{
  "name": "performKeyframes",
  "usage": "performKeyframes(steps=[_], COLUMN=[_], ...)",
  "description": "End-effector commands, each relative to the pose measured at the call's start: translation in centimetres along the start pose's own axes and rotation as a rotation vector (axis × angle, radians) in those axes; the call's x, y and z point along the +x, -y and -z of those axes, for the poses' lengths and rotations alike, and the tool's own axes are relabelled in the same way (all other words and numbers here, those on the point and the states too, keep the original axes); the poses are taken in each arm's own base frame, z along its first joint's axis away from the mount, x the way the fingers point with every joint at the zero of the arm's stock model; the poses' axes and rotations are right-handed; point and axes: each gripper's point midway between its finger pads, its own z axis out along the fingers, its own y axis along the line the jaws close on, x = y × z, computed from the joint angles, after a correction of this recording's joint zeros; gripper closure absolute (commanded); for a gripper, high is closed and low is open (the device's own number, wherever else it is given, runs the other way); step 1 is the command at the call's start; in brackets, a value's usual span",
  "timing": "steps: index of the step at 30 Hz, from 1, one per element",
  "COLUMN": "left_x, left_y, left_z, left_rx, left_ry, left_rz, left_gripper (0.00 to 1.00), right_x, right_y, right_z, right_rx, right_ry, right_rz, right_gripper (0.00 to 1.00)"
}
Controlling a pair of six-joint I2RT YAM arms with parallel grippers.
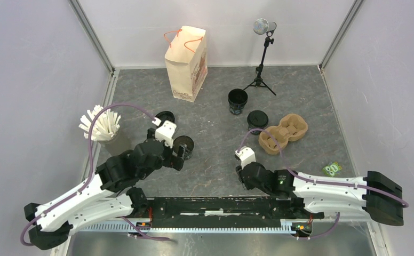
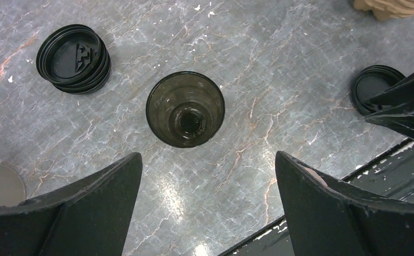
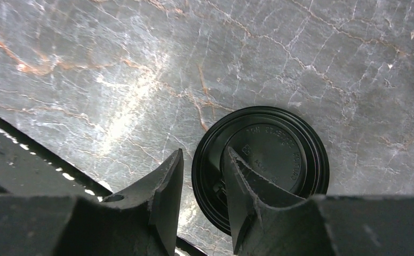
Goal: Pack the takeout coffee
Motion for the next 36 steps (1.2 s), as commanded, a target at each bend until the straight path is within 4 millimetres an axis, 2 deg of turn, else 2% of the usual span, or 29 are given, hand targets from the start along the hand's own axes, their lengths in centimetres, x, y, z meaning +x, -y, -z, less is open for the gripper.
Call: performKeyframes(steps=[1, 7, 11, 14, 16, 20, 22, 24, 29, 32, 36], left_x=[-2.0, -2.0, -2.0, -2.1, -2.3, -3.4, -4.4, -5.2, -6.4, -6.8, -6.9], left_y=[0.7, 0.4, 0.4, 1.1, 2.0, 4.3, 6.0, 7.4, 9.4, 10.5, 12.9], left_z=[0.6, 0.9, 0.8, 0.7, 0.7, 1.2, 1.7, 2.4, 3.3, 3.5, 4.4], left_rx=[0.062, 0.059, 0.054, 0.087, 0.128, 0.241, 0.337, 0.427, 0.575, 0.639, 0.785], left_ry=[0.103, 0.115, 0.113, 0.113, 0.111, 0.125, 0.151, 0.193, 0.349, 0.445, 0.615], left_rz=[-0.001, -0.003, 0.01, 0.025, 0.042, 0.09, 0.095, 0.09, -0.015, -0.11, -0.31], left_gripper=[0.0, 0.0, 0.0, 0.01, 0.0, 0.0, 0.0, 0.0, 0.0, 0.0, 0.0], right_x=[-1.5, -1.2, -1.8, -3.5, -5.5, -10.5, -13.1, -14.9, -17.6, -18.5, -18.8], right_y=[0.0, 0.0, -0.3, -0.8, -1.7, -4.8, -6.3, -6.8, -7.5, -8.4, -10.0], right_z=[0.0, -0.6, -0.5, 0.1, 0.9, 3.9, 6.6, 9.0, 13.8, 15.9, 17.8], right_rx=[0.052, 0.063, 0.048, 0.02, -0.029, -0.234, -0.375, -0.471, -0.631, -0.735, -0.886], right_ry=[0.029, 0.022, 0.042, 0.103, 0.179, 0.389, 0.526, 0.632, 0.77, 0.802, 0.814], right_rz=[-0.004, 0.021, 0.018, -0.008, -0.042, -0.119, -0.183, -0.247, -0.331, -0.375, -0.421], right_gripper=[0.62, 0.77, 0.92, 1.0, 1.0, 1.0, 1.0, 1.0, 1.0, 1.0, 1.0])
